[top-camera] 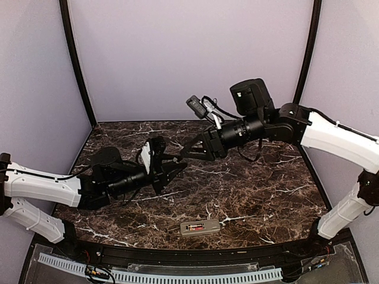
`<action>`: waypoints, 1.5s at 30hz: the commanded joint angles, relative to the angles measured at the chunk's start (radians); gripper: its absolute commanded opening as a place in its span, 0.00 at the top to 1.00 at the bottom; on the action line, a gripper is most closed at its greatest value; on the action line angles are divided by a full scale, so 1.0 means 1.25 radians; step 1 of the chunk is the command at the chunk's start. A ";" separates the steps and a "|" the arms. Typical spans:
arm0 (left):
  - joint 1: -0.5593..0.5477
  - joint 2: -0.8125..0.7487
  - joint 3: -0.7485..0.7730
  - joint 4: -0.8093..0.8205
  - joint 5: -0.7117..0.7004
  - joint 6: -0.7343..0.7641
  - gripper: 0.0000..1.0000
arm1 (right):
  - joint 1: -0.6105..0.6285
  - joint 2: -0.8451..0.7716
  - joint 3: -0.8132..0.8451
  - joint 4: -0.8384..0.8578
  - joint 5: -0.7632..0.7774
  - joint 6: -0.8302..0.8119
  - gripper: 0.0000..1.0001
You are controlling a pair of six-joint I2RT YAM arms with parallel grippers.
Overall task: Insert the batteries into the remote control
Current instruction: Pass from the right arm to the left, then pass from the left arm to the right
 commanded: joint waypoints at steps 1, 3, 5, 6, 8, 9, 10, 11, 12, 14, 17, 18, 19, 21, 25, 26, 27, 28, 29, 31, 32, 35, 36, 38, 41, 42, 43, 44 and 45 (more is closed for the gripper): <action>-0.002 -0.028 0.048 -0.054 -0.051 -0.141 1.00 | -0.008 -0.107 -0.113 0.118 0.128 -0.089 0.55; -0.002 -0.032 0.071 -0.076 -0.089 -0.215 1.00 | -0.008 -0.163 -0.231 0.231 0.195 -0.160 0.55; -0.002 -0.038 0.079 -0.058 -0.084 -0.267 1.00 | -0.008 -0.207 -0.342 0.424 0.224 -0.216 0.55; -0.002 -0.041 0.080 -0.034 -0.080 -0.300 1.00 | -0.008 -0.221 -0.393 0.505 0.225 -0.251 0.54; -0.002 -0.040 0.087 -0.007 -0.066 -0.334 1.00 | -0.007 -0.232 -0.468 0.659 0.206 -0.287 0.52; -0.002 -0.040 0.090 -0.002 -0.055 -0.340 1.00 | -0.003 -0.228 -0.490 0.712 0.194 -0.306 0.51; -0.002 -0.038 0.096 0.005 -0.049 -0.350 1.00 | 0.000 -0.221 -0.503 0.755 0.194 -0.318 0.51; -0.002 -0.038 0.098 0.010 -0.043 -0.355 1.00 | 0.002 -0.211 -0.507 0.781 0.197 -0.330 0.50; -0.002 -0.038 0.098 0.018 -0.040 -0.363 1.00 | 0.004 -0.201 -0.506 0.799 0.197 -0.340 0.49; -0.002 -0.038 0.100 0.028 -0.033 -0.367 1.00 | 0.007 -0.183 -0.499 0.830 0.191 -0.356 0.47; -0.002 -0.038 0.105 0.037 0.003 -0.374 1.00 | 0.007 -0.154 -0.491 0.860 0.173 -0.365 0.47; -0.002 -0.038 0.108 0.041 0.007 -0.374 1.00 | 0.007 -0.147 -0.489 0.863 0.172 -0.365 0.47; -0.002 -0.037 0.110 0.042 0.012 -0.374 1.00 | 0.008 -0.142 -0.487 0.867 0.172 -0.366 0.48; -0.002 -0.035 0.111 0.045 0.012 -0.379 1.00 | 0.008 -0.136 -0.486 0.871 0.169 -0.367 0.51; -0.002 -0.031 0.113 0.067 0.028 -0.389 1.00 | 0.012 -0.131 -0.478 0.870 0.166 -0.372 0.59; -0.002 -0.030 0.114 0.073 0.033 -0.389 1.00 | 0.013 -0.131 -0.476 0.871 0.163 -0.373 0.63; -0.002 -0.026 0.114 0.075 0.034 -0.390 1.00 | 0.014 -0.131 -0.474 0.872 0.158 -0.374 0.66; -0.002 -0.024 0.114 0.079 0.033 -0.392 1.00 | 0.017 -0.130 -0.472 0.871 0.154 -0.375 0.69; -0.002 -0.021 0.113 0.081 0.033 -0.396 1.00 | 0.021 -0.130 -0.471 0.872 0.154 -0.375 0.71; -0.002 -0.020 0.113 0.088 0.031 -0.398 1.00 | 0.027 -0.128 -0.467 0.871 0.154 -0.378 0.74; -0.002 -0.019 0.113 0.091 0.032 -0.397 1.00 | 0.030 -0.126 -0.465 0.868 0.156 -0.380 0.76; -0.002 -0.019 0.125 0.085 0.039 -0.384 1.00 | 0.035 -0.126 -0.462 0.867 0.160 -0.385 0.82; -0.002 -0.019 0.127 0.082 0.044 -0.383 1.00 | 0.037 -0.126 -0.460 0.866 0.161 -0.385 0.83; -0.002 -0.016 0.130 0.081 0.048 -0.384 1.00 | 0.037 -0.127 -0.454 0.855 0.162 -0.388 0.85; -0.003 -0.015 0.129 0.087 0.050 -0.384 1.00 | 0.039 -0.124 -0.444 0.837 0.161 -0.392 0.89; -0.002 -0.015 0.129 0.087 0.050 -0.383 1.00 | 0.039 -0.124 -0.444 0.835 0.160 -0.391 0.91; -0.002 -0.014 0.131 0.086 0.050 -0.381 1.00 | 0.040 -0.124 -0.443 0.834 0.160 -0.390 0.93; -0.002 -0.014 0.131 0.085 0.050 -0.380 1.00 | 0.040 -0.127 -0.443 0.834 0.159 -0.389 0.94; -0.002 -0.014 0.131 0.083 0.049 -0.380 1.00 | 0.040 -0.128 -0.443 0.835 0.159 -0.389 0.94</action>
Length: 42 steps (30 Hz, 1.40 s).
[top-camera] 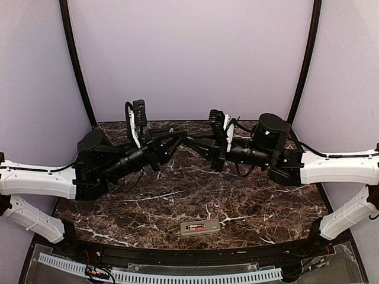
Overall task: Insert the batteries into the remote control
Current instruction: Pass from the left arm to the right
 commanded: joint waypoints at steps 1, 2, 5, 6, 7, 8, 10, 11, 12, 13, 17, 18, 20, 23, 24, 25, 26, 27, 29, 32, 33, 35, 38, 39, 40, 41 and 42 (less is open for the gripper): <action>-0.002 0.001 0.016 0.012 0.017 0.008 1.00 | 0.007 0.002 0.022 0.005 -0.002 0.004 0.93; -0.002 0.001 0.014 0.010 0.015 0.008 1.00 | 0.008 -0.001 0.022 0.004 -0.001 0.003 0.92; -0.002 -0.001 0.012 0.001 0.006 0.009 1.00 | 0.009 -0.007 0.021 0.004 0.002 -0.002 0.87; -0.002 -0.001 0.012 -0.002 0.003 0.009 1.00 | 0.010 -0.008 0.021 0.005 0.005 -0.005 0.86; -0.002 -0.001 0.012 -0.004 0.002 0.009 1.00 | 0.010 -0.009 0.021 0.005 0.006 -0.008 0.85; -0.002 0.000 0.012 -0.004 0.002 0.009 1.00 | 0.011 -0.009 0.021 0.005 0.005 -0.010 0.85; -0.002 0.000 0.012 -0.005 0.002 0.009 1.00 | 0.011 -0.007 0.025 0.002 0.004 -0.012 0.86; -0.002 0.000 0.013 -0.006 0.003 0.009 1.00 | 0.012 -0.005 0.027 0.000 0.002 -0.012 0.86; -0.002 0.000 0.014 -0.008 0.003 0.010 1.00 | 0.012 -0.005 0.028 0.001 -0.001 -0.013 0.87; -0.002 0.001 0.017 -0.012 0.005 0.011 1.00 | 0.013 -0.004 0.030 0.000 -0.004 -0.014 0.88; -0.002 -0.001 0.014 -0.016 0.006 0.010 1.00 | 0.017 -0.005 0.030 0.000 0.000 -0.022 0.87; -0.002 -0.003 0.012 -0.016 0.005 0.008 1.00 | 0.017 -0.007 0.029 0.000 0.005 -0.024 0.87; -0.002 -0.005 0.011 -0.018 0.005 0.004 1.00 | 0.017 -0.011 0.027 0.001 0.006 -0.028 0.90; -0.002 -0.005 0.010 -0.022 0.005 0.003 1.00 | 0.017 -0.015 0.032 -0.008 -0.003 -0.030 0.97; -0.002 -0.005 0.010 -0.022 0.004 0.004 1.00 | 0.017 -0.014 0.034 -0.013 -0.010 -0.030 0.99; -0.002 -0.005 0.010 -0.022 0.003 0.005 1.00 | 0.017 -0.014 0.034 -0.020 -0.017 -0.032 1.00; -0.001 -0.005 0.011 -0.023 0.002 0.006 1.00 | 0.017 -0.015 0.036 -0.025 -0.022 -0.032 1.00; -0.001 -0.005 0.011 -0.026 0.000 0.006 1.00 | 0.018 -0.016 0.036 -0.030 -0.027 -0.033 1.00; -0.001 -0.006 0.011 -0.031 -0.001 0.006 1.00 | 0.018 -0.020 0.034 -0.036 -0.033 -0.034 1.00; 0.000 -0.010 0.011 -0.043 -0.005 0.011 1.00 | 0.017 -0.027 0.034 -0.056 -0.040 -0.033 1.00; 0.001 -0.012 0.012 -0.048 -0.007 0.013 0.95 | 0.018 -0.030 0.038 -0.070 -0.041 -0.029 1.00; 0.003 -0.019 0.013 -0.066 -0.011 0.027 0.61 | 0.018 -0.035 0.048 -0.107 -0.048 -0.020 1.00; 0.005 -0.051 0.011 -0.112 -0.020 0.113 0.12 | 0.016 -0.043 0.074 -0.206 -0.058 0.014 1.00; 0.005 -0.074 0.010 -0.128 -0.025 0.145 0.08 | 0.015 -0.046 0.086 -0.253 -0.062 0.027 1.00; 0.005 -0.085 0.011 -0.171 -0.032 0.215 0.03 | 0.011 -0.049 0.097 -0.296 -0.068 0.045 1.00; 0.005 -0.111 0.014 -0.195 -0.036 0.255 0.02 | 0.007 -0.050 0.108 -0.342 -0.074 0.068 1.00; 0.005 -0.125 0.015 -0.251 -0.046 0.327 0.01 | 0.001 -0.050 0.119 -0.388 -0.083 0.093 1.00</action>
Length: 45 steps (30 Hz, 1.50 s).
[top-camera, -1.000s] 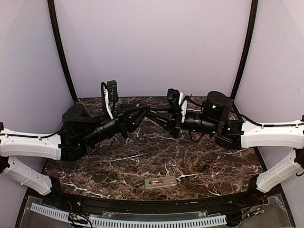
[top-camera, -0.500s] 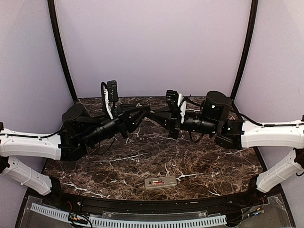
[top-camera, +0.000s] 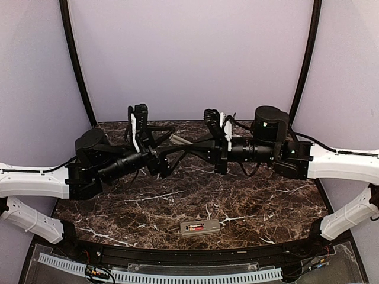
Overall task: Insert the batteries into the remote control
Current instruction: Pass from the left arm to the right, then pass from the right arm to the left
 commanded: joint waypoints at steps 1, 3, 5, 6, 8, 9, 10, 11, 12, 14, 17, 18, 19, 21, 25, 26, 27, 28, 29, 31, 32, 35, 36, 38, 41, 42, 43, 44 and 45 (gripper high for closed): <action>0.003 -0.113 0.018 -0.159 -0.031 0.281 0.01 | -0.022 -0.021 0.063 -0.218 -0.065 0.116 1.00; 0.002 -0.154 0.019 -0.246 -0.026 0.368 0.02 | -0.055 -0.005 0.091 -0.323 -0.119 0.183 1.00; -0.001 -0.187 0.027 -0.342 0.002 0.445 0.04 | -0.089 0.028 0.118 -0.432 -0.193 0.248 1.00; -0.002 -0.195 0.030 -0.408 0.015 0.465 0.05 | -0.102 0.057 0.130 -0.491 -0.229 0.276 1.00; -0.012 -0.207 0.042 -0.491 0.012 0.522 0.09 | -0.118 0.093 0.147 -0.565 -0.279 0.318 1.00; -0.021 -0.202 0.052 -0.534 0.009 0.557 0.12 | -0.122 0.120 0.155 -0.595 -0.290 0.336 1.00; -0.027 -0.195 0.058 -0.561 -0.005 0.578 0.14 | -0.125 0.139 0.162 -0.620 -0.303 0.350 1.00; -0.043 -0.179 0.070 -0.603 -0.014 0.618 0.16 | -0.126 0.157 0.168 -0.636 -0.316 0.363 1.00; -0.052 -0.166 0.077 -0.620 -0.030 0.638 0.17 | -0.126 0.171 0.171 -0.644 -0.333 0.374 1.00; -0.074 -0.125 0.098 -0.653 -0.062 0.690 0.20 | -0.130 0.195 0.172 -0.640 -0.369 0.410 1.00; -0.088 -0.073 0.118 -0.671 -0.033 0.732 0.21 | -0.132 0.214 0.161 -0.616 -0.402 0.452 1.00; -0.089 -0.062 0.114 -0.667 -0.017 0.735 0.20 | -0.133 0.220 0.155 -0.604 -0.413 0.463 1.00; -0.089 -0.055 0.111 -0.661 0.014 0.742 0.19 | -0.133 0.224 0.147 -0.590 -0.424 0.477 1.00; -0.090 -0.028 0.108 -0.662 0.044 0.739 0.16 | -0.133 0.236 0.135 -0.567 -0.443 0.498 1.00; -0.091 0.029 0.107 -0.615 0.026 0.698 0.18 | -0.133 0.250 0.116 -0.534 -0.470 0.520 1.00; -0.091 0.041 0.100 -0.593 0.014 0.682 0.21 | -0.133 0.252 0.114 -0.527 -0.475 0.522 1.00; -0.091 0.046 0.098 -0.568 -0.007 0.677 0.23 | -0.133 0.254 0.113 -0.523 -0.478 0.524 1.00; -0.091 0.058 0.100 -0.564 -0.012 0.671 0.27 | -0.133 0.256 0.113 -0.524 -0.480 0.524 1.00; -0.091 0.065 0.103 -0.561 -0.014 0.669 0.29 | -0.134 0.259 0.116 -0.527 -0.480 0.520 1.00; -0.091 0.087 0.113 -0.566 -0.016 0.663 0.34 | -0.133 0.263 0.119 -0.531 -0.481 0.516 1.00; -0.092 0.101 0.119 -0.568 -0.018 0.656 0.39 | -0.133 0.264 0.120 -0.531 -0.483 0.513 1.00; -0.092 0.118 0.128 -0.579 -0.017 0.644 0.45 | -0.133 0.263 0.123 -0.531 -0.482 0.512 1.00; -0.092 0.123 0.130 -0.583 -0.016 0.642 0.45 | -0.133 0.263 0.123 -0.529 -0.481 0.512 1.00; -0.091 0.129 0.132 -0.585 -0.021 0.637 0.45 | -0.133 0.263 0.125 -0.527 -0.487 0.513 1.00; -0.091 0.132 0.138 -0.580 -0.025 0.633 0.51 | -0.133 0.264 0.125 -0.528 -0.487 0.513 1.00; -0.091 0.131 0.138 -0.575 -0.025 0.630 0.53 | -0.133 0.265 0.127 -0.529 -0.487 0.511 1.00; -0.091 0.130 0.138 -0.573 -0.025 0.629 0.55 | -0.133 0.265 0.126 -0.532 -0.486 0.511 1.00; -0.091 0.131 0.139 -0.572 -0.026 0.629 0.56 | -0.133 0.266 0.127 -0.531 -0.485 0.511 1.00; -0.091 0.132 0.139 -0.572 -0.027 0.629 0.58 | -0.133 0.265 0.127 -0.532 -0.485 0.511 1.00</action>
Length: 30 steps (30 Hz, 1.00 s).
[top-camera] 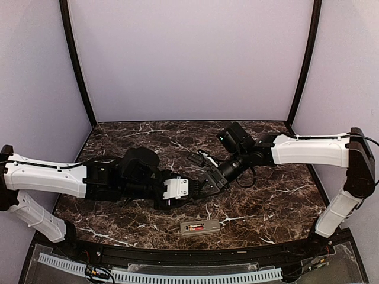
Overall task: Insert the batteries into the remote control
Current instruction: Pass from the right arm to the left
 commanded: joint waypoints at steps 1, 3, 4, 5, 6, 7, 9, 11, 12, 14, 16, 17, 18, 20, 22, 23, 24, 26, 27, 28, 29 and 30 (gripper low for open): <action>-0.004 -0.002 0.023 0.008 -0.009 -0.013 0.60 | -0.005 0.009 0.004 0.014 -0.012 0.003 1.00; -0.004 -0.002 0.024 0.007 -0.010 -0.015 0.65 | -0.005 0.009 0.006 0.015 -0.012 0.001 1.00; -0.004 -0.001 0.023 0.007 -0.009 -0.015 0.67 | -0.004 0.009 0.007 0.014 -0.012 0.000 1.00; -0.004 -0.001 0.022 0.005 -0.009 -0.015 0.68 | -0.005 0.009 0.008 0.014 -0.012 0.000 1.00; -0.004 -0.001 0.022 0.004 -0.010 -0.016 0.69 | -0.005 0.010 0.009 0.012 -0.012 -0.001 1.00; -0.004 -0.001 0.022 0.001 -0.010 -0.016 0.71 | -0.005 0.010 0.010 0.012 -0.011 -0.002 1.00; -0.004 -0.003 0.021 -0.002 -0.010 -0.016 0.71 | -0.005 0.011 0.013 0.009 -0.013 -0.002 1.00; -0.004 -0.005 0.019 -0.007 -0.007 -0.016 0.72 | -0.004 0.012 0.016 0.006 -0.016 -0.004 1.00; -0.004 -0.006 0.018 -0.013 -0.005 -0.014 0.72 | -0.005 0.011 0.016 0.006 -0.016 -0.006 1.00; -0.004 -0.005 0.018 -0.024 0.002 -0.010 0.74 | -0.006 0.011 0.017 0.006 -0.017 -0.006 1.00; -0.004 -0.006 0.019 -0.033 0.011 -0.010 0.76 | -0.006 0.010 0.018 0.003 -0.019 -0.007 1.00; -0.004 -0.006 0.021 -0.037 0.015 -0.011 0.71 | -0.005 0.010 0.017 0.002 -0.020 -0.008 1.00; -0.004 -0.006 0.021 -0.047 0.021 -0.011 0.66 | -0.006 0.010 0.017 0.001 -0.020 -0.008 1.00; -0.004 -0.006 0.021 -0.055 0.022 -0.008 0.52 | -0.004 0.012 0.018 -0.004 -0.018 -0.011 1.00; -0.004 -0.005 0.021 -0.059 0.015 -0.003 0.49 | -0.005 0.013 0.019 -0.008 -0.017 -0.012 1.00; -0.004 -0.006 0.021 -0.059 0.014 -0.002 0.50 | -0.005 0.012 0.019 -0.007 -0.017 -0.012 1.00; -0.004 -0.006 0.021 -0.056 0.009 -0.001 0.51 | -0.005 0.012 0.019 -0.006 -0.016 -0.012 1.00; -0.004 -0.006 0.021 -0.046 0.002 -0.003 0.58 | -0.005 0.010 0.019 -0.007 -0.015 -0.012 1.00; -0.004 -0.007 0.022 -0.043 0.002 -0.003 0.61 | -0.005 0.010 0.020 -0.005 -0.015 -0.012 1.00; -0.004 -0.007 0.023 -0.038 0.001 -0.004 0.63 | -0.005 0.010 0.019 -0.004 -0.015 -0.011 1.00; -0.004 -0.006 0.023 -0.036 -0.001 -0.004 0.65 | -0.006 0.010 0.019 -0.003 -0.015 -0.011 1.00; -0.004 -0.005 0.023 -0.032 -0.004 -0.004 0.68 | -0.005 0.010 0.018 -0.003 -0.015 -0.010 1.00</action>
